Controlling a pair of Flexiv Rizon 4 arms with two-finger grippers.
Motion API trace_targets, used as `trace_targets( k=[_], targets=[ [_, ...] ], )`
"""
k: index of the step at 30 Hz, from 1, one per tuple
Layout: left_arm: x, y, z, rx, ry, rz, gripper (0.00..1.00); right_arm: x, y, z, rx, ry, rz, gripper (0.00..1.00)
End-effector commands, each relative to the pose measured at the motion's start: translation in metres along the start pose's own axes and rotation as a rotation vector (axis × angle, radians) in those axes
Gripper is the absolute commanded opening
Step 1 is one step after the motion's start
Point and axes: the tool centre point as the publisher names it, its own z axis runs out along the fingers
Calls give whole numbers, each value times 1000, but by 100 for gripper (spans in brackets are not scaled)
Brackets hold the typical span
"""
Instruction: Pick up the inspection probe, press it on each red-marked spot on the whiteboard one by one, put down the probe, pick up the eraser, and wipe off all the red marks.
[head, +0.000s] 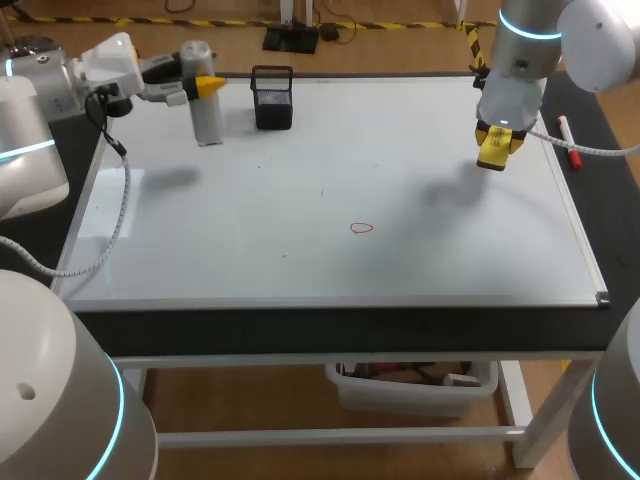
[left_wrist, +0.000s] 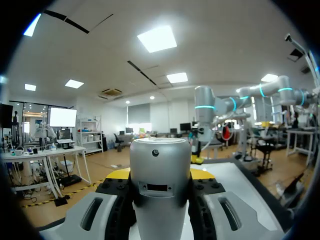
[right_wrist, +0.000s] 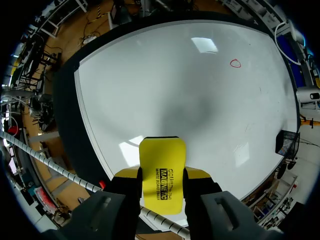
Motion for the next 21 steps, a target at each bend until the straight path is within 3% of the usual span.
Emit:
trace_targets(
  k=[1, 12, 21],
  targets=[
    [27, 1, 13, 4, 58, -3, 0, 1, -1, -1, 0, 1, -3, 0],
    [121, 4, 60, 5, 305, -26, 0, 1, -1, -1, 0, 1, -3, 0],
    [179, 4, 89, 35, 491, -67, 0, 1, -1, -1, 0, 1, -3, 0]
  ],
)
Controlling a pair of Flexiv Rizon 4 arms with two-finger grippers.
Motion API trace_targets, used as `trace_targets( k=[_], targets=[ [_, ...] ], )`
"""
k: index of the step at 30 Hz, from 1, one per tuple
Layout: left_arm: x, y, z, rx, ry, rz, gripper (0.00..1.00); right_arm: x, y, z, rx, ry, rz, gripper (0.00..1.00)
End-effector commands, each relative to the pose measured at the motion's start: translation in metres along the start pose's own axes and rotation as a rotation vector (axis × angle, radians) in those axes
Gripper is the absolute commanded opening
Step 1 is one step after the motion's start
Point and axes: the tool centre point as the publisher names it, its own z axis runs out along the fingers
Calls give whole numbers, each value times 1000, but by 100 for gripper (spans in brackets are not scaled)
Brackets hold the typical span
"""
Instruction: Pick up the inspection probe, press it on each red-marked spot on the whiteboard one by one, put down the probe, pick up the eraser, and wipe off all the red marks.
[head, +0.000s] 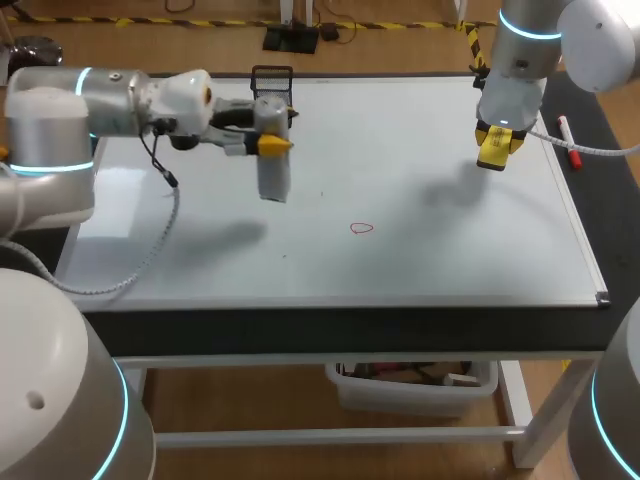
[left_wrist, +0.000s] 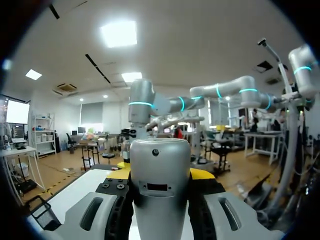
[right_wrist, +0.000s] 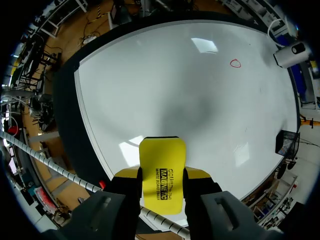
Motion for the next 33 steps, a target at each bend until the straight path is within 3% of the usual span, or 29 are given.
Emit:
trace_targets(
  k=[1, 17, 24, 33],
  targets=[
    [3, 7, 21, 15, 89, -25, 0, 1, -1, -1, 0, 1, -3, 0],
    [31, 28, 109, 44, 368, -70, 0, 1, -1, -1, 0, 1, -3, 0],
    [33, 34, 128, 57, 417, -74, 0, 1, -1, -1, 0, 1, -3, 0],
    [30, 43, 132, 65, 412, -82, 0, 1, -1, -1, 0, 1, -3, 0]
  ],
)
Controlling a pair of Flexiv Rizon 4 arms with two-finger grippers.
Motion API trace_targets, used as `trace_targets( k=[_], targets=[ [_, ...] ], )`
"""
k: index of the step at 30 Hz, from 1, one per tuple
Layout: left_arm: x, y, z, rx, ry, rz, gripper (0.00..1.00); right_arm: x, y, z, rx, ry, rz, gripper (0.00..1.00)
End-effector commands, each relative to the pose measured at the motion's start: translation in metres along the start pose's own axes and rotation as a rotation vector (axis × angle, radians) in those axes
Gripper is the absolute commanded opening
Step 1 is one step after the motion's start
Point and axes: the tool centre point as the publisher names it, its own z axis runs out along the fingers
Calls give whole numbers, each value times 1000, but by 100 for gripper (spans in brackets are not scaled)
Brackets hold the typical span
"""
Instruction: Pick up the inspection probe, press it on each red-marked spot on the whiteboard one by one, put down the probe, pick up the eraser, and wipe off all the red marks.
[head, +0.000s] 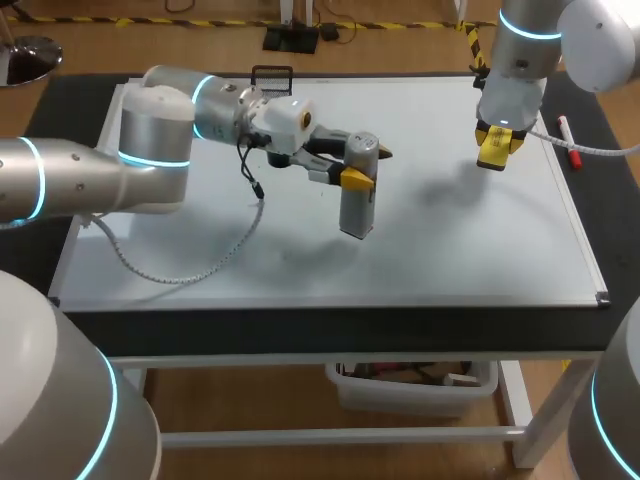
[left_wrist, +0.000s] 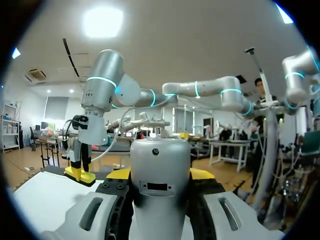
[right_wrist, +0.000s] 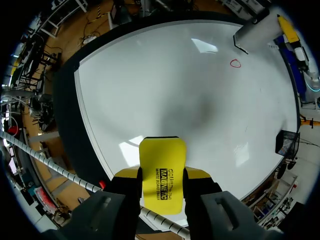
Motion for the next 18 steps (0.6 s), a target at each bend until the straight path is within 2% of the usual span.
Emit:
trace_targets(
  k=[1, 18],
  targets=[
    [-6, 6, 0, 9, 74, -2, 0, 1, -1, -1, 0, 1, -3, 0],
    [-16, 15, 4, 20, 76, 3, 0, 1, -1, -1, 0, 1, -3, 0]
  ],
)
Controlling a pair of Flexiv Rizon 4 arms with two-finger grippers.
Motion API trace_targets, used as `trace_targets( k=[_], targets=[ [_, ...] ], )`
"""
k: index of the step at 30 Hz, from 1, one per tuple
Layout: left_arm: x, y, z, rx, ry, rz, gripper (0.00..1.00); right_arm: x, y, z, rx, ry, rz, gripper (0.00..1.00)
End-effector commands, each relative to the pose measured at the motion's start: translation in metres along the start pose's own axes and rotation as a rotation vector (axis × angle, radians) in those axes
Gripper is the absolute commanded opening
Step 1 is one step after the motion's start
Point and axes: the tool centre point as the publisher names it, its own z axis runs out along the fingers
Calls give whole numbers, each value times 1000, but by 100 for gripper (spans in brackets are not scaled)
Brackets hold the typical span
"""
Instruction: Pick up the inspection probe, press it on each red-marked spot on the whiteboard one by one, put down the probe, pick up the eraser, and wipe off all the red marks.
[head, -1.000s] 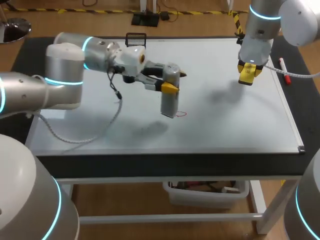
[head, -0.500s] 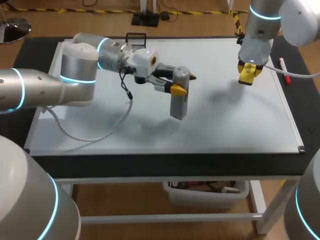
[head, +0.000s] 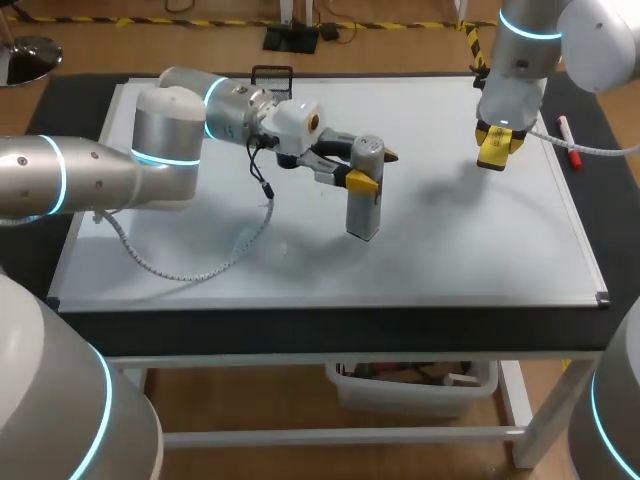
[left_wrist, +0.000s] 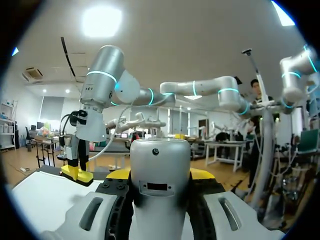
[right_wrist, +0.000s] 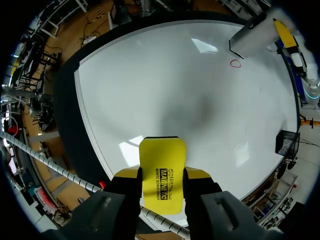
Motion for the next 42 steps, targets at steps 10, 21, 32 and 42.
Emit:
trace_targets(
  k=[10, 21, 32, 42],
  targets=[
    [-11, 10, -1, 6, 37, 5, 0, 1, -1, -1, 0, 1, -3, 0],
    [-15, 18, -3, -8, 25, 3, 0, 1, -1, -1, 0, 1, -3, 0],
    [-16, 27, -9, -30, 7, -8, 0, 1, -1, -1, 0, 1, -3, 0],
    [-16, 33, -14, -53, -3, -14, 0, 1, -1, -1, 0, 1, -3, 0]
  ],
)
